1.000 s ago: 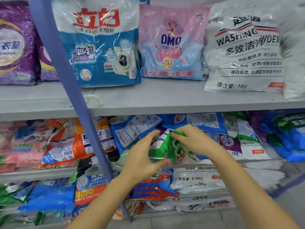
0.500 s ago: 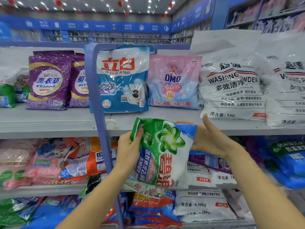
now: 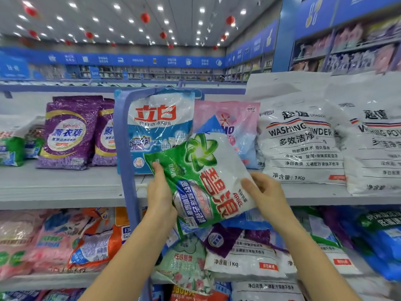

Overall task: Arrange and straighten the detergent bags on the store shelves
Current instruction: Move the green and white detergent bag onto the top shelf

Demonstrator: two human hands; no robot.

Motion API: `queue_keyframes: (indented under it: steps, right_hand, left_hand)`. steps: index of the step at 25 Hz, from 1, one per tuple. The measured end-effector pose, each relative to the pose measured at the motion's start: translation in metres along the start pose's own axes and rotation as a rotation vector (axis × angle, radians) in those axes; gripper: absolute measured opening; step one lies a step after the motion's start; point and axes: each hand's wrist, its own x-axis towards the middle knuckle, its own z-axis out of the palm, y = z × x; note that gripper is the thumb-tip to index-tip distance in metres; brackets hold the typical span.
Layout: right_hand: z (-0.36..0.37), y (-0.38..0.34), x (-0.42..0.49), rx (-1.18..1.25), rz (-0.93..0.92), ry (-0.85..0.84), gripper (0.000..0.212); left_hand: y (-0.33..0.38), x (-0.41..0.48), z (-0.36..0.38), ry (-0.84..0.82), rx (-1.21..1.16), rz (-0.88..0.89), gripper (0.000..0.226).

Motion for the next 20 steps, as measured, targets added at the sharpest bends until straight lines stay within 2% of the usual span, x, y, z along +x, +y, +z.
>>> queue_keyframes:
  steps: [3,6,7,9,12,14,17,18,20]
  right_hand:
    - [-0.008,-0.037,0.044,-0.162,-0.164,0.078,0.011]
    - [-0.024,-0.068,0.089,-0.405,-0.256,0.047,0.012]
    - [-0.028,-0.073,0.101,-0.504,-0.285,0.009,0.011]
    - [-0.032,-0.079,0.120,-0.692,-0.307,-0.108,0.008]
    - [-0.026,-0.073,0.136,-0.912,-0.286,-0.247,0.020]
    - [-0.023,-0.066,0.141,-0.859,-0.237,-0.180,0.022]
    - [-0.026,-0.059,0.147,-0.823,-0.176,-0.019,0.029]
    - [-0.029,-0.055,0.146,-0.697,-0.136,-0.009,0.026]
    - [-0.031,-0.045,0.137,-0.228,0.040,-0.047,0.017]
  left_hand:
    - [0.015,0.017,0.011,-0.120,-0.148,0.040,0.035]
    - [0.020,0.042,0.002,-0.120,-0.057,0.158,0.011]
    - [0.018,0.049,-0.004,-0.108,0.042,0.194,0.013]
    - [0.011,0.054,-0.013,-0.140,0.235,0.256,0.033]
    - [0.009,0.054,-0.006,-0.267,0.395,0.342,0.054]
    - [0.014,0.058,0.008,-0.323,0.493,0.409,0.053]
    - [0.029,0.065,0.035,-0.270,0.563,0.529,0.012]
    - [0.035,0.066,0.042,-0.247,0.567,0.550,0.005]
    - [0.044,0.071,0.053,-0.255,0.544,0.568,0.011]
